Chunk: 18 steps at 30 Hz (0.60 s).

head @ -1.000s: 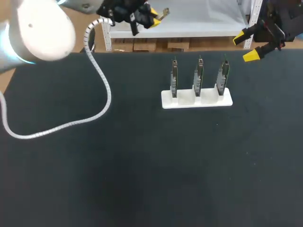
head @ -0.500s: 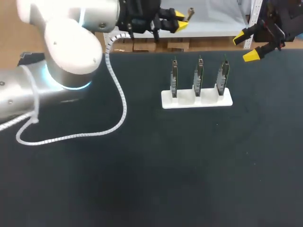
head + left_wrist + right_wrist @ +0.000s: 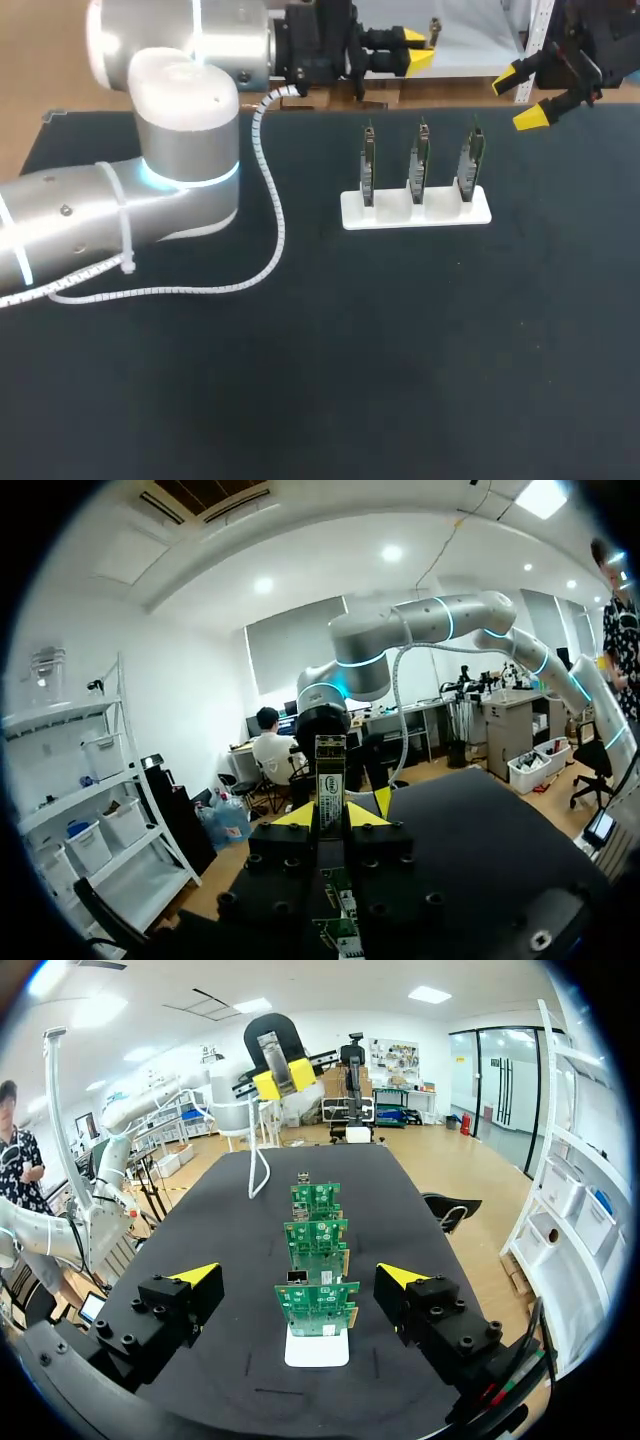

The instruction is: Pick up the optical module with the left hand, and insert it into the network port with the right hand.

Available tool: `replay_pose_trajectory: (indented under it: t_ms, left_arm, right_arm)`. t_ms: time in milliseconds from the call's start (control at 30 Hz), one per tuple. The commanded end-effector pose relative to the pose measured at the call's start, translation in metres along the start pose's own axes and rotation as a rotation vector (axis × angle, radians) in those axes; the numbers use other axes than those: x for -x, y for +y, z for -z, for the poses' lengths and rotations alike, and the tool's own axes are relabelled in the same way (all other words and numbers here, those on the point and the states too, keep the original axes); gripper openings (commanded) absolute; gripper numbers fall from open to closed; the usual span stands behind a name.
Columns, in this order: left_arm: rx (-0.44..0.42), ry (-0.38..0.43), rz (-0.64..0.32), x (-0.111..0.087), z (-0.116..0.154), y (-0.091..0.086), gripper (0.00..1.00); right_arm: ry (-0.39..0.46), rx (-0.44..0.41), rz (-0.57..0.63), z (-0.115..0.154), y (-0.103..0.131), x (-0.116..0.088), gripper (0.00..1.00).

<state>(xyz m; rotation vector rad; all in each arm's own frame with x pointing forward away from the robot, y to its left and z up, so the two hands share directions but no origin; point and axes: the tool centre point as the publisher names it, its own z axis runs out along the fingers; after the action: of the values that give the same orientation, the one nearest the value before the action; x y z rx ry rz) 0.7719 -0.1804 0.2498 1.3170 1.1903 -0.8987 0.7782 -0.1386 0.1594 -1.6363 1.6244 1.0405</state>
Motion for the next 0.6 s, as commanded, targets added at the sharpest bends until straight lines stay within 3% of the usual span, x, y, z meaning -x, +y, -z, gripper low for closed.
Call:
replay_pose_trajectory:
  t_ms: [33,300,600]
  left_arm:
    - [-0.025,-0.018,0.013,-0.007,-0.017,0.008,0.00]
    - [-0.075,0.007,0.037,-0.012,-0.036,0.008,0.00]
    - [-0.115,-0.036,0.086,-0.017,-0.053,0.005,0.00]
  right_arm:
    - [0.001,-0.007,0.002,-0.001,0.003,0.000,1.00]
    - [0.001,-0.007,0.002,-0.001,0.003,0.000,1.00]
    - [0.001,-0.007,0.002,-0.001,0.003,0.000,1.00]
